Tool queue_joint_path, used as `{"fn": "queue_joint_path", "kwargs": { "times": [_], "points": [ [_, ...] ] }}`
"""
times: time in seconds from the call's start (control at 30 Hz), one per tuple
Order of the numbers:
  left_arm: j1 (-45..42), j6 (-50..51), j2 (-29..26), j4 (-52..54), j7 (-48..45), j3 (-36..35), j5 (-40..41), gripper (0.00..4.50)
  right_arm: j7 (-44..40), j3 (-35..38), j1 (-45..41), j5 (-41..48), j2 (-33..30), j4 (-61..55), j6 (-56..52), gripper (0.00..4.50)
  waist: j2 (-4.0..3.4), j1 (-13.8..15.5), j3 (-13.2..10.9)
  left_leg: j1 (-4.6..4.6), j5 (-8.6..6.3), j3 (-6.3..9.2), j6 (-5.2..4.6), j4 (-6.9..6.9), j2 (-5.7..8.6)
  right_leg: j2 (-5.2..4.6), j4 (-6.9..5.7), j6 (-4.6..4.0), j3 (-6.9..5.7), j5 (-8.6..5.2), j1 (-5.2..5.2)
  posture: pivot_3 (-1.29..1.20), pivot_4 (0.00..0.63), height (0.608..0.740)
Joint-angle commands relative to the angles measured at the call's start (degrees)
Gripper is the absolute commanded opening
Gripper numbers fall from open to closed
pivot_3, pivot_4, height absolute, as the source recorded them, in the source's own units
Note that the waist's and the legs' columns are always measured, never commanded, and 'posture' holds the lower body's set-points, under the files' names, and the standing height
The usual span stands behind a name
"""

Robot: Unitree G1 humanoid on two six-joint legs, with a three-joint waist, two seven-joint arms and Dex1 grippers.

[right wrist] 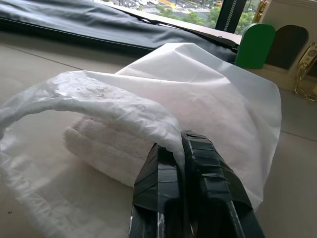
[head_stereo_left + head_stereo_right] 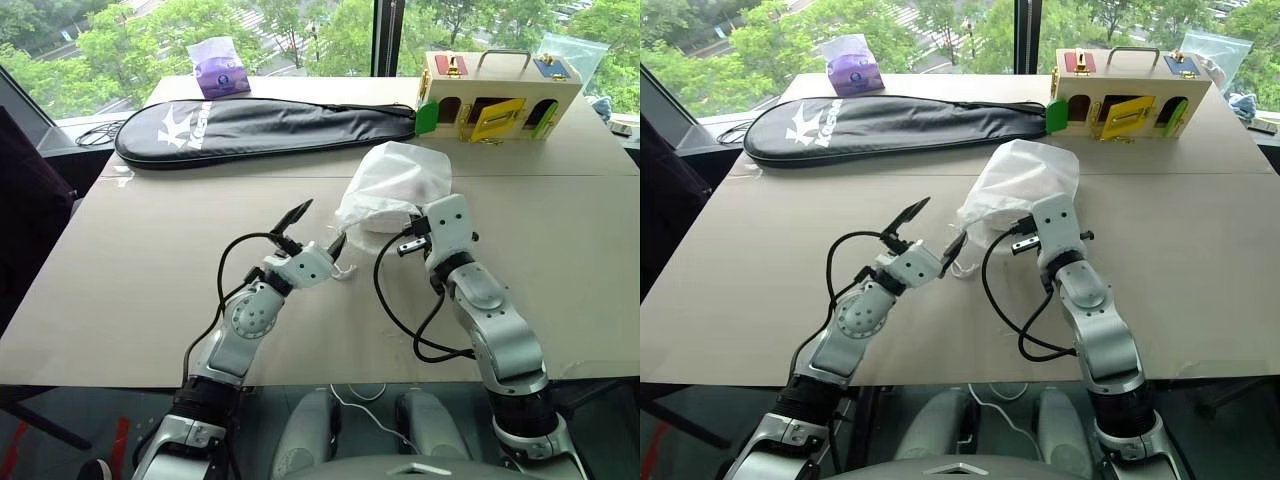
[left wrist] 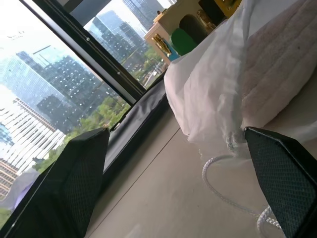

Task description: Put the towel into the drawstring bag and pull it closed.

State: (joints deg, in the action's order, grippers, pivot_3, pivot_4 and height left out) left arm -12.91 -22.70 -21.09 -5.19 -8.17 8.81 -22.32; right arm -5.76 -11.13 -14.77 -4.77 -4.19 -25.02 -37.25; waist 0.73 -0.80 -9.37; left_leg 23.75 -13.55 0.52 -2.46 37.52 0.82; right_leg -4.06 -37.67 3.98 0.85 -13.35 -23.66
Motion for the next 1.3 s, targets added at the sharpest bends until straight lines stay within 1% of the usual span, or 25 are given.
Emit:
{"fn": "queue_joint_path", "kwargs": {
  "times": [0.03,0.43,0.6,0.8,1.13,1.3],
  "points": [
    [-0.74,1.03,-0.06,-0.08,1.28,-1.31,0.12,4.5,0.14,0.08,-0.2,-0.27,0.02,-3.44,0.9,0.03,0.0,0.0,0.0,0.0,0.0,0.0,0.0,0.0,0.0,0.0,0.0,0.0,0.0,0.0,0.0,0.0,0.15,0.74],
    [-1.96,2.47,-0.1,-2.22,3.04,-1.07,-0.62,4.5,0.08,0.13,-0.48,-0.3,-0.06,-3.28,1.05,0.03,0.0,0.0,0.0,0.0,0.0,0.0,0.0,0.0,0.0,0.0,0.0,0.0,0.0,0.0,0.0,0.0,0.15,0.74],
    [-3.03,3.54,1.16,-2.77,4.63,-1.2,-0.29,4.5,0.07,-0.07,-0.25,-0.33,-0.04,-3.51,0.93,0.03,0.0,0.01,0.0,0.0,0.0,0.0,0.0,0.0,0.0,0.0,-0.01,0.0,0.0,0.0,0.0,0.0,0.15,0.74],
    [-2.94,2.79,1.8,-1.86,3.04,0.43,0.22,4.5,0.08,-0.11,-0.18,-0.41,-0.16,-3.89,0.82,0.03,0.0,0.0,0.0,0.0,0.0,0.0,0.0,0.0,0.0,0.0,-0.01,0.0,0.0,0.0,0.0,0.0,0.15,0.74],
    [1.24,-0.04,-1.73,1.47,1.63,0.25,-0.66,4.5,0.07,0.28,-0.53,-0.46,-0.1,-3.46,1.0,0.03,0.0,0.0,0.0,0.0,0.0,0.0,0.01,0.0,0.0,0.0,-0.01,0.0,0.0,0.0,0.0,0.0,0.15,0.74],
    [2.56,-0.32,-1.96,2.98,1.68,0.8,-1.26,4.5,0.0,0.21,-0.56,-0.47,0.01,-3.34,1.06,0.03,0.0,0.04,0.0,0.0,0.0,0.01,0.01,0.0,0.0,-0.01,0.0,0.0,0.0,0.0,0.0,0.0,0.15,0.74]
  ]
}}
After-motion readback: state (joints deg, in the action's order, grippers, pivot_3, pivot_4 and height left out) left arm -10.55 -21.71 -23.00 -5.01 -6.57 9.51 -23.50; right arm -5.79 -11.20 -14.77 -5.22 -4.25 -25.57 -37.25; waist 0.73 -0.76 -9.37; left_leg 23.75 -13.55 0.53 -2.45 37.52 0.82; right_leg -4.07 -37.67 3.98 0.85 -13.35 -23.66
